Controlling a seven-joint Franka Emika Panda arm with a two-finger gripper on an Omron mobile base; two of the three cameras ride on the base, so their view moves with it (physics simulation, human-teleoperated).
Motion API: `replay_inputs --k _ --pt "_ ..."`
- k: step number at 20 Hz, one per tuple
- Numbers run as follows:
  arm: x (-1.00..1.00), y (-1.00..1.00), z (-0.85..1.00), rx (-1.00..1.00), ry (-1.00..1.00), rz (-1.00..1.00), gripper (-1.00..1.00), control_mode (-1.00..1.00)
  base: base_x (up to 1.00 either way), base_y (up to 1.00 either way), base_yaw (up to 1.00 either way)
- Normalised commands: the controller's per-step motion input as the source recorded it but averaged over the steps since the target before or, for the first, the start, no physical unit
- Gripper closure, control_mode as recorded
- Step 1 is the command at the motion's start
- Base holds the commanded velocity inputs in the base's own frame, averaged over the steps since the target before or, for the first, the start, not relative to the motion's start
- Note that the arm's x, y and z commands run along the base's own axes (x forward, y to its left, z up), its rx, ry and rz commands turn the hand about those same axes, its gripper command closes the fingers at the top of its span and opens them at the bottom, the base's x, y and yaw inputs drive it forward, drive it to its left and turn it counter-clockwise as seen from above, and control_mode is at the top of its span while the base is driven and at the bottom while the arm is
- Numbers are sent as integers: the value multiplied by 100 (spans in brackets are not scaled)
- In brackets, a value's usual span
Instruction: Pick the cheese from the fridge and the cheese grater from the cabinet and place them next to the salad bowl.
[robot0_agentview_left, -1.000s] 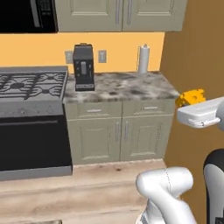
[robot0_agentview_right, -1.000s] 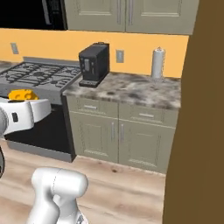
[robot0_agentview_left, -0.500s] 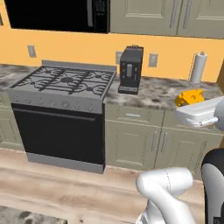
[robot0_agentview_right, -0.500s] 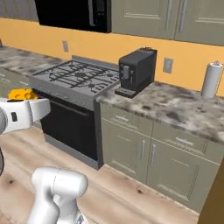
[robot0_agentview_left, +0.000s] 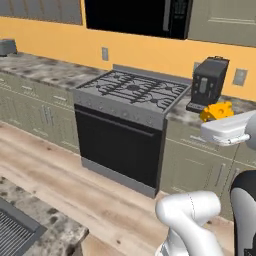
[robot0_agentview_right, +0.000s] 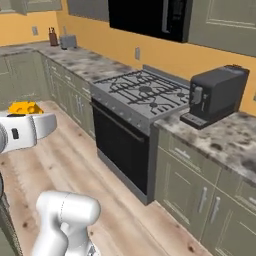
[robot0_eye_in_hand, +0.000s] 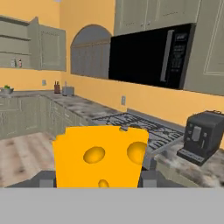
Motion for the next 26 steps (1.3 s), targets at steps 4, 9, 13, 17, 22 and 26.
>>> replay_inputs --k 4,9,13,17,22,26 --pt "0 0 0 0 0 0 100 100 64 -20 44" --pt "0 0 0 0 0 0 100 100 95 -15 34" --pt "0 0 0 0 0 0 100 100 100 0 31" --pt "0 0 0 0 0 0 100 100 70 23 42" --pt "0 0 0 0 0 0 100 100 73 16 49" --pt "0 0 0 0 0 0 100 100 100 0 44"
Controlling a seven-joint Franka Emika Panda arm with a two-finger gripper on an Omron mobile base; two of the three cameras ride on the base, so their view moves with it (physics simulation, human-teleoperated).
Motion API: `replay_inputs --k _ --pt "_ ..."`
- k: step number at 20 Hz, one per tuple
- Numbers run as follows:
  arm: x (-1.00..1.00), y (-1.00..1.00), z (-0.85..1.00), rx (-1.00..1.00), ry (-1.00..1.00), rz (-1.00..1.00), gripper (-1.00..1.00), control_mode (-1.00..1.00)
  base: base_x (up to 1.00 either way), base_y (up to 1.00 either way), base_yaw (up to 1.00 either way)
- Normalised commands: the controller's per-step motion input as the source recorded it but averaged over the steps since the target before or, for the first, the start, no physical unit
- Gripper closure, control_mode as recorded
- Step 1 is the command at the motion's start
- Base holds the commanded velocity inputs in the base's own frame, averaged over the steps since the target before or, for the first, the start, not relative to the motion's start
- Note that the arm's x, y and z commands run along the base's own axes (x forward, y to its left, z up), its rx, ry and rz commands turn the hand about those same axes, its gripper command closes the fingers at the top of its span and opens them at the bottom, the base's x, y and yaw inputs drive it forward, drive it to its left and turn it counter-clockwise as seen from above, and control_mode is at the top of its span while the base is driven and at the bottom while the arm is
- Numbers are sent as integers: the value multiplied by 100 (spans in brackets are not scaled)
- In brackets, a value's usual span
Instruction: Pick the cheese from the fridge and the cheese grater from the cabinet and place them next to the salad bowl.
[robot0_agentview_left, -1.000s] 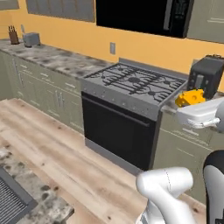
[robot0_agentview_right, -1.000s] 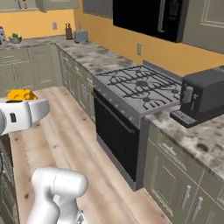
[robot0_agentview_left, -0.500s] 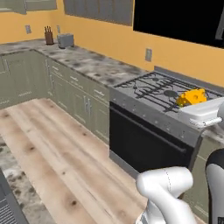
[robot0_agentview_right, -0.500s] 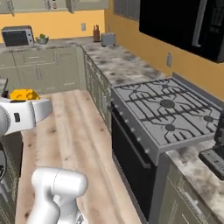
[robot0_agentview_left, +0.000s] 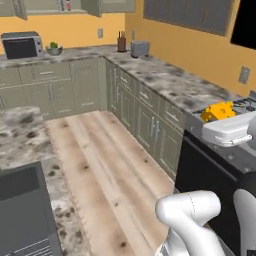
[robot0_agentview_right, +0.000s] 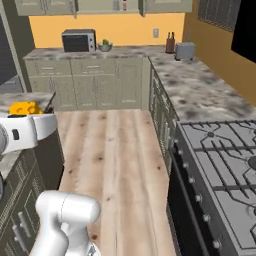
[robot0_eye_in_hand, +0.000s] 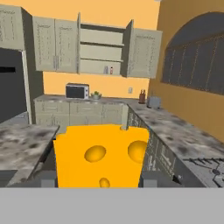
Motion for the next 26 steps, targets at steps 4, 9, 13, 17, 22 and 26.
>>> replay_inputs --k 4,9,13,17,22,26 --pt "0 0 0 0 0 0 100 100 100 -6 30" --pt "0 0 0 0 0 0 100 100 100 -13 25" --pt "0 0 0 0 0 0 100 100 100 -19 21" --pt "0 0 0 0 0 0 100 100 100 -22 16" --pt "0 0 0 0 0 0 100 100 100 -16 14" --pt "0 0 0 0 0 0 100 100 100 -13 11"
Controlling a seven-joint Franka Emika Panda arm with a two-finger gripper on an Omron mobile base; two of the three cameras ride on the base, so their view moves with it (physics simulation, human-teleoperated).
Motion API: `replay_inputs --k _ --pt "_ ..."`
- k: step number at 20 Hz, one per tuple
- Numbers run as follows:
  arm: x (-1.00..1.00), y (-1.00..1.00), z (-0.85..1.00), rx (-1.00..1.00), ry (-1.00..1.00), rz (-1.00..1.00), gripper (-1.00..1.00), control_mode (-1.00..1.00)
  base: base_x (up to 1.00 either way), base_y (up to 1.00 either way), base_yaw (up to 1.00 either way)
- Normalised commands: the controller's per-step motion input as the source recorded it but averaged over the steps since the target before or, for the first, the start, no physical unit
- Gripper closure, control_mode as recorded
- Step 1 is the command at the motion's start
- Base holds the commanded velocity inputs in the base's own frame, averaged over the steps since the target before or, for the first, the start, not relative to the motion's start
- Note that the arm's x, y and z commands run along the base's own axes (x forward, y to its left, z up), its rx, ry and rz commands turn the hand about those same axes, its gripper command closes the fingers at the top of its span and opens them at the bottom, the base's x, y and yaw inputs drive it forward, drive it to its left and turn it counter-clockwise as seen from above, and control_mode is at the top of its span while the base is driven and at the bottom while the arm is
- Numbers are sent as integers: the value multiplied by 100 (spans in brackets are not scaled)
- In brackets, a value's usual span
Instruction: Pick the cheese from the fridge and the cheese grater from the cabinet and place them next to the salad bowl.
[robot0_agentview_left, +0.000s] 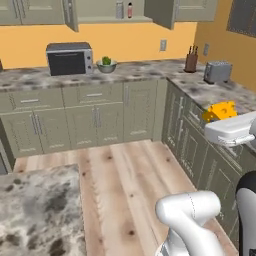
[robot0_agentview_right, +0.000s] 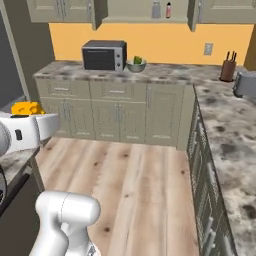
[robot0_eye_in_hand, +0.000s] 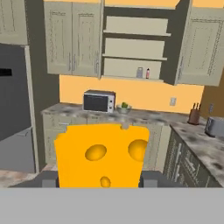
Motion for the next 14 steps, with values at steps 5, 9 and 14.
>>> replay_inputs --k 5,9,14 --pt "0 0 0 0 0 0 100 100 100 -27 3" --pt "0 0 0 0 0 0 100 100 100 -32 0" --pt "0 0 0 0 0 0 100 100 100 -39 0"
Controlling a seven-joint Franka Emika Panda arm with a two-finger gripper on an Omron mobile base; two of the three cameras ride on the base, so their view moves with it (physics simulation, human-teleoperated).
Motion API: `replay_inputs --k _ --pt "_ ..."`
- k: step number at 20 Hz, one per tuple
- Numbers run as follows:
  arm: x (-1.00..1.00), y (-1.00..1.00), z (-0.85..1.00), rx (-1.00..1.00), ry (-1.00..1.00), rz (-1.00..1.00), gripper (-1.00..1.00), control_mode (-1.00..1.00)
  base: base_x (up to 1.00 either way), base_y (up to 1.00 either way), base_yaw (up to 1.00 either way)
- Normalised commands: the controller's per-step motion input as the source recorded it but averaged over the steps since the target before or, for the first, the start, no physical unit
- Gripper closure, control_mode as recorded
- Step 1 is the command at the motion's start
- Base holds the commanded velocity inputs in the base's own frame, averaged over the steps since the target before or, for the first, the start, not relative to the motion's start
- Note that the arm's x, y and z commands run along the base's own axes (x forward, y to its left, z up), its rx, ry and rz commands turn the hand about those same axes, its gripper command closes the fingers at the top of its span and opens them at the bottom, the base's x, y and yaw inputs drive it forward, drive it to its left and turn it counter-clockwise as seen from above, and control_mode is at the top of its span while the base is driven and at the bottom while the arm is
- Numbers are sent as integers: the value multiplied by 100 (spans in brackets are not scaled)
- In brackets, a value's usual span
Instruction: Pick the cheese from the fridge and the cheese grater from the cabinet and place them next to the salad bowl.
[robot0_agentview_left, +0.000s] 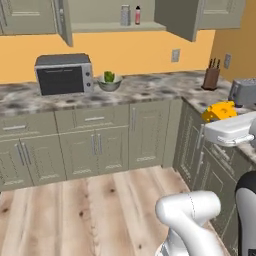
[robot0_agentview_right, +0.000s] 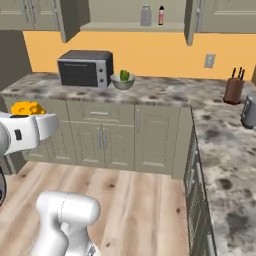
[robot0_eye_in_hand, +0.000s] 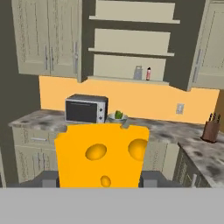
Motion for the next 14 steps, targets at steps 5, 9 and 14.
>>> replay_inputs --k 5,9,14 --pt "0 0 0 0 0 0 100 100 100 -37 0" --pt "0 0 0 0 0 0 100 100 100 -21 0" --pt "0 0 0 0 0 0 100 100 81 0 0"
